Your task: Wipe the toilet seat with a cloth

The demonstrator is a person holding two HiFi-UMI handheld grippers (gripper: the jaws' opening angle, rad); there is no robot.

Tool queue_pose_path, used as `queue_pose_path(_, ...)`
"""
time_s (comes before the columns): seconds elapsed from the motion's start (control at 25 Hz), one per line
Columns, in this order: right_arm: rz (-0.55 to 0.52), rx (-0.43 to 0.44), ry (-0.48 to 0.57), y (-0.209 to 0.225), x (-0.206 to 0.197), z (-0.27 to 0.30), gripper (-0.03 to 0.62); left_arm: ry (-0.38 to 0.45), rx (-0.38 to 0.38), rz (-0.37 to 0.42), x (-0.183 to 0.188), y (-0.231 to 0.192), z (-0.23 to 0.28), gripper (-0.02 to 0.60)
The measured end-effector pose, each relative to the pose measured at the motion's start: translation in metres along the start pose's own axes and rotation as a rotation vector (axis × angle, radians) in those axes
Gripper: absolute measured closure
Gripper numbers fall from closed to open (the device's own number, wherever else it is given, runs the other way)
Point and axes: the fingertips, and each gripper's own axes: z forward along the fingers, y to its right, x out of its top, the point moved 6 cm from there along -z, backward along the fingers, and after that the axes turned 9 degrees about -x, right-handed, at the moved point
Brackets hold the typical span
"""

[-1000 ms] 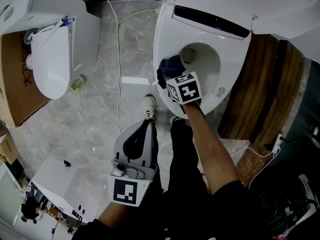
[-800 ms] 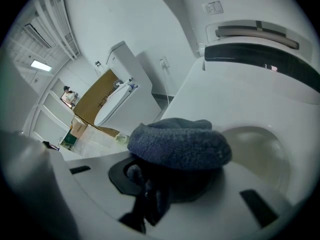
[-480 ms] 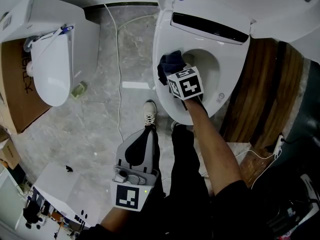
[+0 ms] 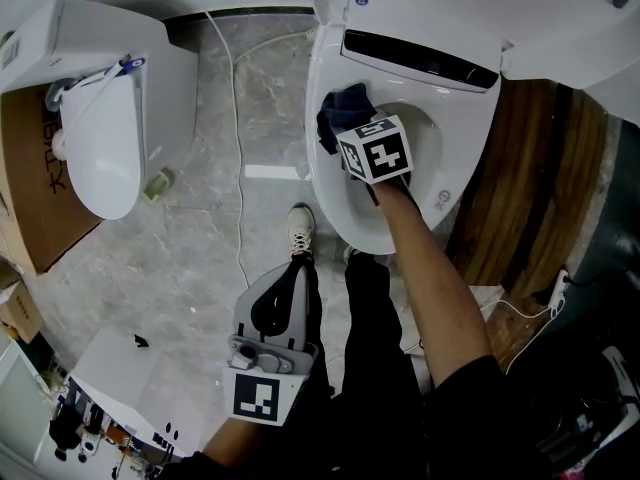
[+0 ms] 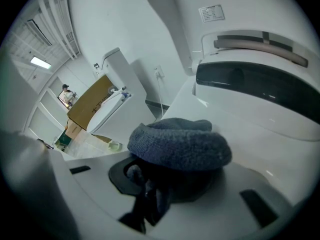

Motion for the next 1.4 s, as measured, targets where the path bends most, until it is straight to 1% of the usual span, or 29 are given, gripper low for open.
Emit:
queue_pose_path(0.28, 0.004, -0.017, 0.024, 0.014, 0.019, 0.002, 0.5, -0.004, 0.001, -0.002, 0.002, -0.003, 0.005, 0.571)
queue_pose_path(0.6, 0.005, -0.03, 0.042, 0.028, 0.03, 0.003, 0.5, -0.011, -0.001, -0.002, 0.004, -0.005, 0.013, 0.571)
queue_pose_path(1.04, 0.023, -0.055, 0.057, 0.045, 0.029, -0.002, 0.5, -0.024, -0.017, -0.003, 0.004, 0.002, 0.021, 0.571)
queue_pose_path(1.4, 0.0, -0.087, 0.06, 0.065, 0.02, -0.01, 0.5, -0.029, -0.025, 0.002, 0.003, 0.007, 0.023, 0.571)
